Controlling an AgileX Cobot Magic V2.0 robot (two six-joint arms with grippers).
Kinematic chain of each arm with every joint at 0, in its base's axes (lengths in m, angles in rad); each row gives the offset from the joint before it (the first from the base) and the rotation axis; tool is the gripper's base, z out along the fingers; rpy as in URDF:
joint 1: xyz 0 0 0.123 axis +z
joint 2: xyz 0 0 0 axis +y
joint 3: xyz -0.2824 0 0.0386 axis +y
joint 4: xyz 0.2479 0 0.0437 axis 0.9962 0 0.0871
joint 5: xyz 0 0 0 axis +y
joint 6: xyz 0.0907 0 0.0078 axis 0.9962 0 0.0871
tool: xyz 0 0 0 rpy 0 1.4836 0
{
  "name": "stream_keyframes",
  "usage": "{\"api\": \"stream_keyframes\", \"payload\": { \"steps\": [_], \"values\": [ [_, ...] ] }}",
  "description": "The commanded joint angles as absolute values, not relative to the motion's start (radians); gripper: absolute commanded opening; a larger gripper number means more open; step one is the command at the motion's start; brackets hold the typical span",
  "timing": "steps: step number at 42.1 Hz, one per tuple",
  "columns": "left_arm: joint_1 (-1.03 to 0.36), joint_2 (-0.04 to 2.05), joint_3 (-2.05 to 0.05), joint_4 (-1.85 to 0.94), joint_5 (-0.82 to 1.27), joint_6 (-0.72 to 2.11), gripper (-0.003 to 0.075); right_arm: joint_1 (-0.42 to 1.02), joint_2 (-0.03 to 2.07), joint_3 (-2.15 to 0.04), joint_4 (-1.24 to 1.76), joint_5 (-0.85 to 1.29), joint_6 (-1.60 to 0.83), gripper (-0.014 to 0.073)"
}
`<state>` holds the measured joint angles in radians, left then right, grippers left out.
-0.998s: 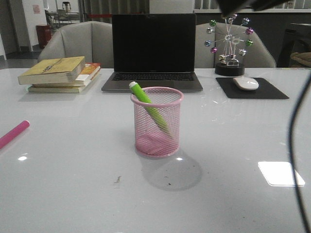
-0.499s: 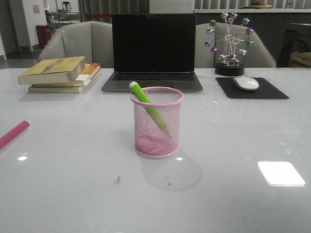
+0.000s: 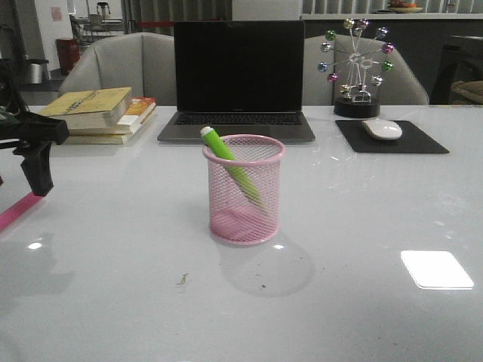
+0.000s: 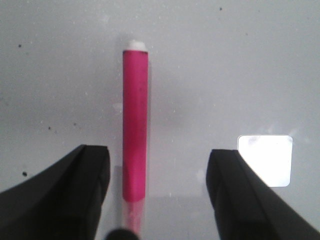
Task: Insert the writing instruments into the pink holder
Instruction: 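Withdraw the right gripper and grasp the pink marker with the left gripper, then lift the pink marker and move it above the pink holder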
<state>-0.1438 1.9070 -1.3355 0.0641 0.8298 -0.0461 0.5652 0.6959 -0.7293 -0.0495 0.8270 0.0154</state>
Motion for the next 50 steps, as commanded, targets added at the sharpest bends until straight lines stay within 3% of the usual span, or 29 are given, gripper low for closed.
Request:
{"api": "stream_keyframes", "payload": {
  "steps": [1, 24, 31, 43, 50],
  "values": [
    [-0.142, 1.901, -1.414, 0.065, 0.819, -0.057, 0.0393, 0.562, 0.691, -0.756, -0.059, 0.771, 0.008, 0.0383],
    [-0.105, 2.024, -1.516, 0.05, 0.822, -0.032, 0.0365, 0.562, 0.691, -0.756, -0.059, 0.77, 0.008, 0.0383],
    [-0.105, 2.04, -1.516, 0.05, 0.827, -0.032, 0.0307, 0.562, 0.691, -0.756, -0.059, 0.768, 0.008, 0.0383],
    [-0.105, 2.014, -1.516, 0.045, 0.796, -0.03, 0.0094, 0.562, 0.691, -0.756, -0.059, 0.76, 0.008, 0.0383],
    [-0.133, 1.872, -1.462, -0.037, 0.669, 0.022, 0.0092, 0.562, 0.691, -0.756, -0.059, 0.74, 0.008, 0.0383]
  ]
}}
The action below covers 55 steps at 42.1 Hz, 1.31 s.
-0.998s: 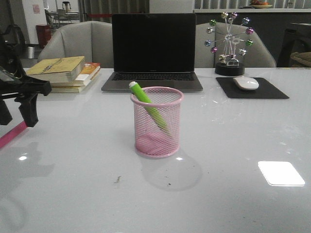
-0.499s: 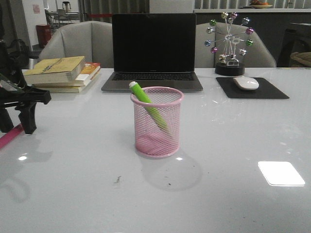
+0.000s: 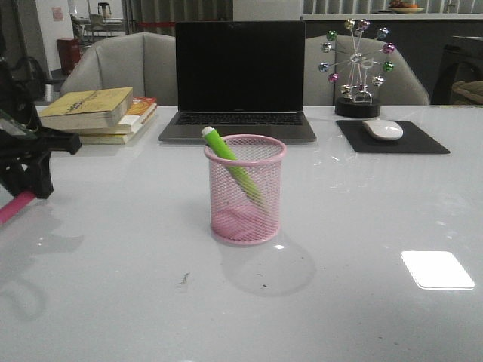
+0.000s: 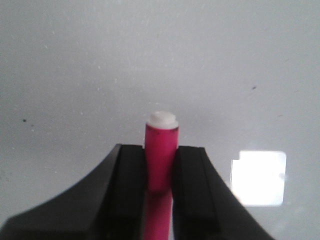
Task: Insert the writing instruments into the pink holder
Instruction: 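Lift the pink marker and move it above the pink holder, then lower the pink marker into the holder and open the left gripper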
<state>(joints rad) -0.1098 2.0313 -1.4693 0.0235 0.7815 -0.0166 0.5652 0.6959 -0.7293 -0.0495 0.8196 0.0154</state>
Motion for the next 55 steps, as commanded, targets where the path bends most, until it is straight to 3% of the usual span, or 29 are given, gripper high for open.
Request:
{"api": "stream_keyframes", "payload": {
  "steps": [1, 15, 26, 34, 48, 55],
  "values": [
    [-0.146, 1.834, -1.445, -0.066, 0.622, 0.047, 0.0092, 0.562, 0.691, -0.756, -0.059, 0.739, 0.008, 0.0383],
    [-0.438, 1.432, -1.084, -0.29, -0.118, 0.168, 0.0092, 0.562, 0.691, -0.756, -0.059, 0.737, 0.008, 0.0383],
    [-0.744, 1.447, -0.915, -0.291, -0.661, 0.146, 0.0092, 0.562, 0.696, -0.756, -0.059, 0.731, 0.008, 0.0383],
    [-0.837, 1.605, -0.934, -0.261, -0.817, 0.146, 0.0092, 0.562, 0.696, -0.756, -0.059, 0.731, 0.008, 0.0383],
    [-0.85, 1.804, -1.01, -0.261, -0.814, 0.146, 0.0095, 0.562, 0.696, -0.756, -0.059, 0.732, 0.008, 0.0383],
    [-0.85, 1.818, -1.01, -0.261, -0.809, 0.146, 0.0186, 0.562, 0.696, -0.756, -0.059, 0.732, 0.008, 0.0383]
  ]
}}
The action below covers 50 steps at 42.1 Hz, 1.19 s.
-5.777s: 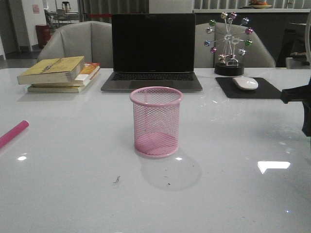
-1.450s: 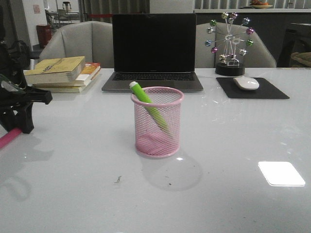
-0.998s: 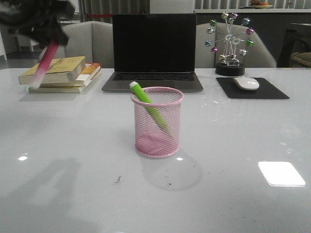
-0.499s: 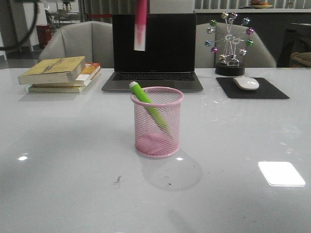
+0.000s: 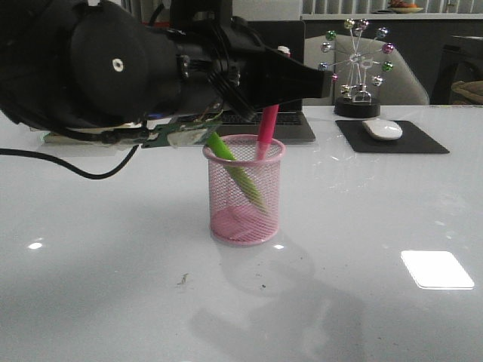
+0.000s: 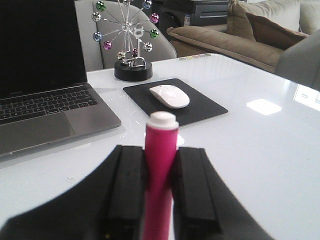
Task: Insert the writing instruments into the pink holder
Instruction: 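Lower the pink marker into the holder and open the left gripper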
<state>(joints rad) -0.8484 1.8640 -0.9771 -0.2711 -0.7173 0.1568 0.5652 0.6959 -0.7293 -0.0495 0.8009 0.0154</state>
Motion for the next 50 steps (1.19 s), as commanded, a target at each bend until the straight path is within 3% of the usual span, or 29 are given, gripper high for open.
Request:
{"api": "stream_keyframes", "payload": {
  "steps": [1, 5, 9, 21, 35, 43, 50],
  "values": [
    [-0.85, 1.818, -1.01, -0.261, -0.804, 0.146, 0.0214, 0.562, 0.696, -0.756, -0.059, 0.732, 0.008, 0.0383],
    [-0.85, 1.818, -1.01, -0.261, -0.802, 0.146, 0.031, 0.562, 0.696, -0.756, -0.059, 0.731, 0.008, 0.0383],
    [-0.85, 1.804, -1.01, -0.261, -0.759, 0.146, 0.0357, 0.562, 0.696, -0.756, -0.059, 0.728, 0.008, 0.0383],
    [-0.85, 1.589, -1.01, -0.261, -0.361, 0.244, 0.0356, 0.562, 0.696, -0.756, -0.06, 0.729, 0.008, 0.0383],
    [-0.836, 1.167, -1.071, -0.141, 0.526, 0.257, 0.0356, 0.562, 0.673, -0.756, -0.099, 0.8, 0.023, 0.0383],
    [-0.836, 0.986, -1.062, -0.016, 0.736, 0.21, 0.0356, 0.562, 0.618, -0.754, -0.101, 0.83, 0.089, 0.0383],
    [-0.836, 0.876, -0.964, 0.107, 0.788, 0.069, 0.0356, 0.562, 0.559, -0.696, -0.101, 0.814, 0.09, 0.0383]
  ]
}}
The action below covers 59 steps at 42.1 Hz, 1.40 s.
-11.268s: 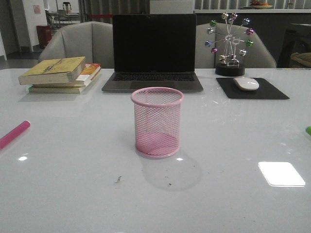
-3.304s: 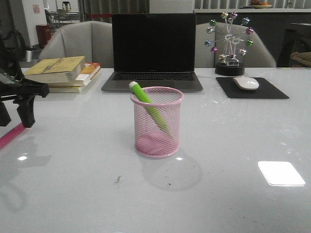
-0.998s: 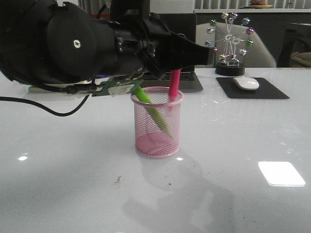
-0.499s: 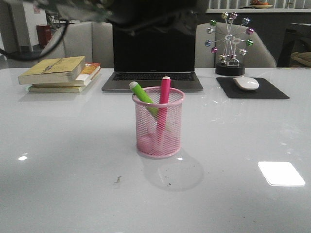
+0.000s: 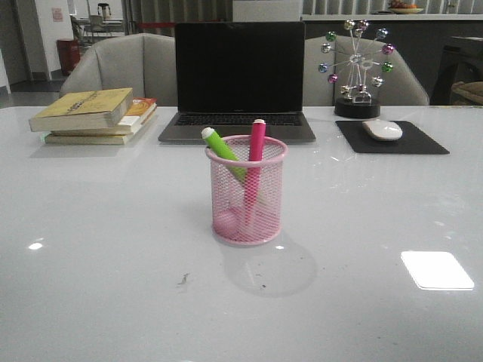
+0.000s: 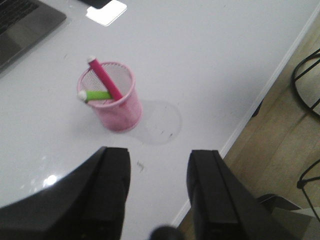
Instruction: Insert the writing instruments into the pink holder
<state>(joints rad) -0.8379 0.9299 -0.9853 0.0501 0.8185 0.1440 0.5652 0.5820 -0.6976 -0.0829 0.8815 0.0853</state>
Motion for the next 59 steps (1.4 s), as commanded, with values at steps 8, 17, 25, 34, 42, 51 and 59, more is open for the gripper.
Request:
{"api": "stream_keyframes", "payload": {
  "steps": [8, 17, 25, 34, 42, 51, 59],
  "values": [
    [-0.836, 0.792, -0.821, 0.136, 0.738, 0.0, 0.0349, 0.562, 0.511, -0.629, -0.101, 0.78, 0.09, 0.0381],
    [-0.836, 0.796, -0.758, 0.153, 0.726, 0.0, 0.0287, 0.562, 0.509, -0.619, -0.101, 0.749, 0.086, 0.0118],
    [-0.836, 0.796, -0.746, 0.187, 0.709, 0.015, 0.0096, 0.562, 0.509, -0.619, -0.118, 0.736, 0.083, 0.0028],
    [-0.836, 0.796, -0.746, 0.193, 0.706, 0.025, 0.0097, 0.562, 0.509, -0.619, -0.145, 0.755, 0.075, 0.0029],
    [-0.836, 0.796, -0.746, 0.192, 0.701, 0.025, 0.0097, 0.562, 0.509, -0.619, -0.145, 0.755, 0.075, 0.0029],
    [-0.836, 0.796, -0.746, 0.192, 0.701, 0.025, 0.0097, 0.562, 0.509, -0.619, -0.145, 0.755, 0.075, 0.0029],
    [-0.828, 0.782, -0.746, 0.222, 0.695, 0.023, 0.0096, 0.562, 0.509, -0.619, -0.145, 0.755, 0.075, 0.0029]
  ]
}}
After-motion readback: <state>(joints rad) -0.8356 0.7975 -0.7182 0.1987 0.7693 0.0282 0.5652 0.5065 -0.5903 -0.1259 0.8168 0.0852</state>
